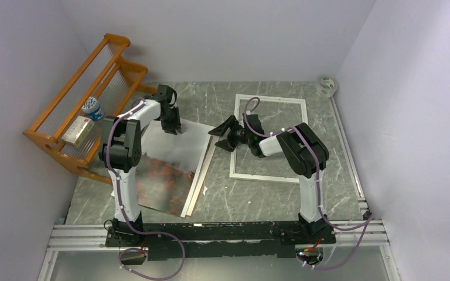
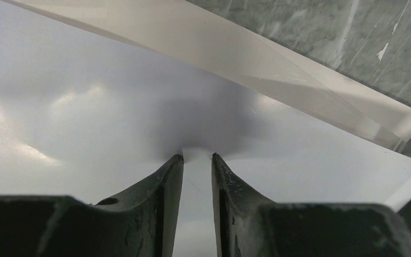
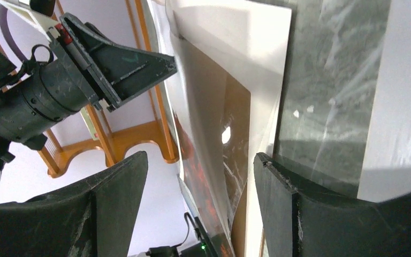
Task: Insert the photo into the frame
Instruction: Pick up the photo frame item at the center of the board.
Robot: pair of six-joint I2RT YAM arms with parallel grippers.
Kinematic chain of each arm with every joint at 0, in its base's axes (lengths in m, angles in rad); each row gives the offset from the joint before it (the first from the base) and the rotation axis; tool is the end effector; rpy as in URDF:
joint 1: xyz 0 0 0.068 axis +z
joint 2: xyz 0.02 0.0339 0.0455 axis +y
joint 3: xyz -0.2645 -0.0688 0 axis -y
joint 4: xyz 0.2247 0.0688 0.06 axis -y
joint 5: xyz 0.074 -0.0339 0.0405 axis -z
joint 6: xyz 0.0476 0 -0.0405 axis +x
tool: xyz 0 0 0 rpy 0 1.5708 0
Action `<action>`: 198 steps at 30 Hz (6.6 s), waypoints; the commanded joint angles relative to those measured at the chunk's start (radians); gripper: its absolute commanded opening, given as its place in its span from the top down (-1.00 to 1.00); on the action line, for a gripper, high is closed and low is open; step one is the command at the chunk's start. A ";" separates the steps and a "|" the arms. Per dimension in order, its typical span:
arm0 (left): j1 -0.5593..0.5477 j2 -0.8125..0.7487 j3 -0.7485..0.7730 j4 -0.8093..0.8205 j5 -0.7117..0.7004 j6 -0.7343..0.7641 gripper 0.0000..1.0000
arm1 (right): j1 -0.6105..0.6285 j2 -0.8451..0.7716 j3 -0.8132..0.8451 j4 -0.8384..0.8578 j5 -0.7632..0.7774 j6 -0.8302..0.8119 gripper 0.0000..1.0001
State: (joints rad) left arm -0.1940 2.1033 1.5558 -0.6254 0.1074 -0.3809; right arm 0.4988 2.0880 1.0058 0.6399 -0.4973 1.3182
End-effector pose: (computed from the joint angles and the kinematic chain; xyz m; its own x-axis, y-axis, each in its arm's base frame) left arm 0.4154 -0.0868 0.1638 -0.9262 -0.1947 -0.3230 -0.1205 0.9643 -0.2358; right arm 0.3526 0.2179 0.1236 -0.8676 0.4964 -0.0282 0.1642 0.3396 0.9261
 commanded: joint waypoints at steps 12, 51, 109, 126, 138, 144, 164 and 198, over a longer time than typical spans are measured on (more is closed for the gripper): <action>-0.010 0.089 -0.102 -0.097 0.048 -0.036 0.35 | 0.048 -0.047 -0.121 0.293 0.033 0.082 -0.51; -0.010 0.105 -0.079 -0.132 0.029 -0.042 0.36 | 0.126 -0.130 -0.078 0.101 0.105 -0.152 0.31; 0.096 -0.141 0.108 -0.205 0.004 0.010 -0.01 | 0.018 -0.407 0.619 -1.148 0.203 -0.928 1.00; 0.115 -0.248 0.141 -0.228 -0.073 -0.028 -0.41 | 0.020 -0.491 0.663 -0.955 0.319 -0.928 1.00; 0.133 -0.306 0.096 -0.196 0.029 -0.036 -0.64 | 0.020 -0.422 0.726 -0.955 0.297 -0.827 1.00; 0.134 -0.293 0.073 -0.186 0.063 -0.039 -0.60 | 0.017 -0.440 0.767 -1.038 0.421 -0.906 1.00; 0.140 -0.244 0.272 -0.004 0.428 -0.038 -0.73 | -0.093 -0.689 0.832 -1.203 0.247 -1.407 1.00; 0.155 -0.709 -0.077 0.441 0.930 0.046 -0.88 | -0.092 -0.877 0.929 -1.034 -0.216 -1.320 1.00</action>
State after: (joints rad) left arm -0.0528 1.4628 1.4624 -0.2081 1.0019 -0.3695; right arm 0.4080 1.2366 1.8931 -0.4915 -0.6571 -0.0330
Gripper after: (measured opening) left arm 0.938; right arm 0.010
